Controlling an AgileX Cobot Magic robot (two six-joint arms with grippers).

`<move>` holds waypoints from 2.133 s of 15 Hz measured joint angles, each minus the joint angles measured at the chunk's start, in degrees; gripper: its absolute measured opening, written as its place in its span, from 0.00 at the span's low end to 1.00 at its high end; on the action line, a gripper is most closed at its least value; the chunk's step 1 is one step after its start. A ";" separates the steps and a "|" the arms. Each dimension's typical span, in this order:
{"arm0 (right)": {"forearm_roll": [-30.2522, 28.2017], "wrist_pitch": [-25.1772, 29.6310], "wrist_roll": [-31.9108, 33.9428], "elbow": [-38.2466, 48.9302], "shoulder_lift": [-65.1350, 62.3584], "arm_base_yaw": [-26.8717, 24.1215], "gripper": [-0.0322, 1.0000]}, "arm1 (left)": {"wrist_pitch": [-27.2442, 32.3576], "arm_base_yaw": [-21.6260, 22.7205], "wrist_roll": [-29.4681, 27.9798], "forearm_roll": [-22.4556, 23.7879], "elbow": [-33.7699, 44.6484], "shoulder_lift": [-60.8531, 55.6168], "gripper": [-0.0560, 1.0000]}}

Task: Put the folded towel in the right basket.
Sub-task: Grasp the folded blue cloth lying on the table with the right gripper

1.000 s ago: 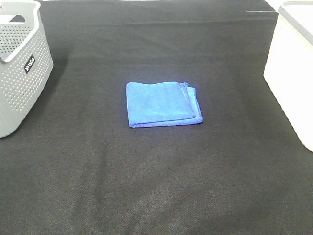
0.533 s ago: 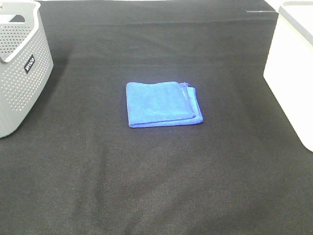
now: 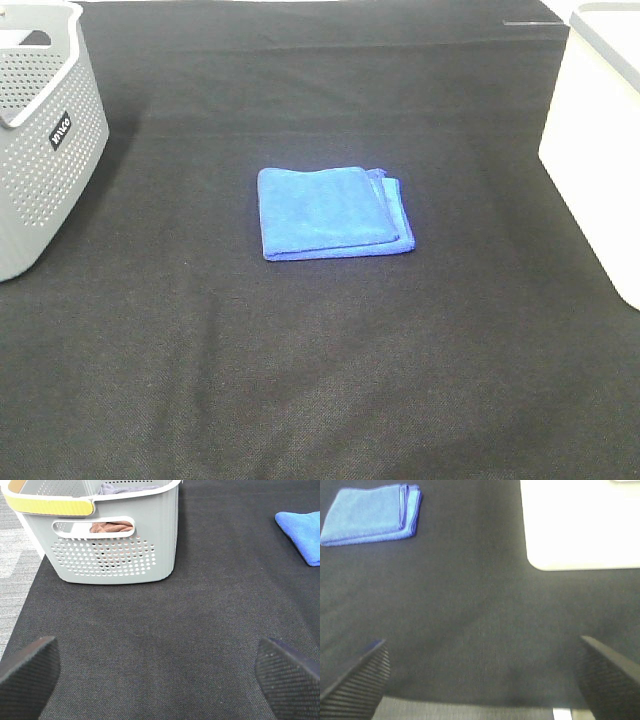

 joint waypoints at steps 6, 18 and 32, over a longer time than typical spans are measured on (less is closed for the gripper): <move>4.30 -1.20 -0.52 -22.92 37.53 0.00 0.97 | 0.00 0.00 0.00 -0.06 0.00 0.00 0.99; 24.81 -4.53 -8.88 -67.27 105.48 10.08 0.97 | 0.00 0.00 0.00 -0.06 0.00 0.00 0.99; 27.67 -6.93 -8.88 -81.99 137.17 9.57 0.97 | 0.00 0.00 0.00 -0.06 0.00 0.00 0.99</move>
